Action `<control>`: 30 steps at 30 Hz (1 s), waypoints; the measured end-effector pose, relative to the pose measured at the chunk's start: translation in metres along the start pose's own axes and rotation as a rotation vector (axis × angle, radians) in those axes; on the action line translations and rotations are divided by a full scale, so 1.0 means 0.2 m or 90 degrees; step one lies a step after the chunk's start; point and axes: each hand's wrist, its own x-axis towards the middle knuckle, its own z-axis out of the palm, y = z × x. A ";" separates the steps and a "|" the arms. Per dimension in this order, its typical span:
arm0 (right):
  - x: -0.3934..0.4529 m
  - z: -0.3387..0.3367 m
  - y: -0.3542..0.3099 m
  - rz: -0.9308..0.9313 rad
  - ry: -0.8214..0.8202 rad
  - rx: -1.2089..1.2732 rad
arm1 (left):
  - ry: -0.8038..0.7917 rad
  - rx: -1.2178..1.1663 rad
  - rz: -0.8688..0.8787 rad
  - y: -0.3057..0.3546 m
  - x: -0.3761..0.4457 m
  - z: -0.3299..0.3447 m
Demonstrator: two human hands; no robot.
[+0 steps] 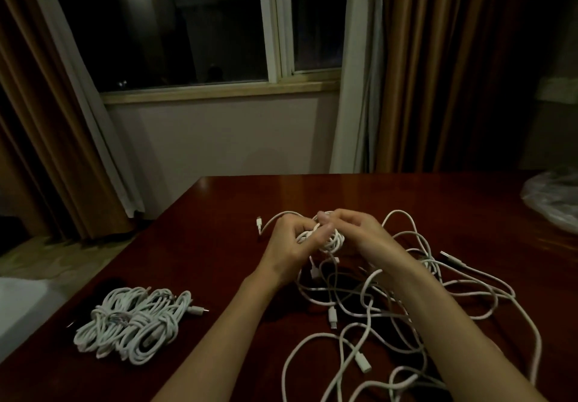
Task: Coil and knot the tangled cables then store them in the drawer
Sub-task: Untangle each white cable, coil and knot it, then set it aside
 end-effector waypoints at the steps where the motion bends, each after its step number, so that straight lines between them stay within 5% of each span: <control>1: 0.00 0.01 0.01 0.023 -0.012 0.018 | 0.021 -0.021 0.008 0.00 0.01 0.00; 6: 0.01 0.07 0.02 -0.003 0.043 0.023 | 0.116 -0.053 -0.063 0.00 0.02 -0.01; 11: 0.01 0.14 0.04 -0.088 0.076 -0.178 | 0.185 0.020 -0.221 -0.04 0.05 -0.02; 19: -0.02 0.24 0.03 -0.100 -0.060 -0.495 | 0.237 0.195 -0.160 -0.07 0.05 -0.04; 24: -0.05 0.19 -0.04 -0.201 -0.034 -0.544 | 0.133 0.380 -0.088 -0.06 0.02 -0.10; 30: -0.06 0.11 -0.09 -0.263 0.087 -0.392 | -0.007 0.329 -0.064 -0.05 0.01 -0.09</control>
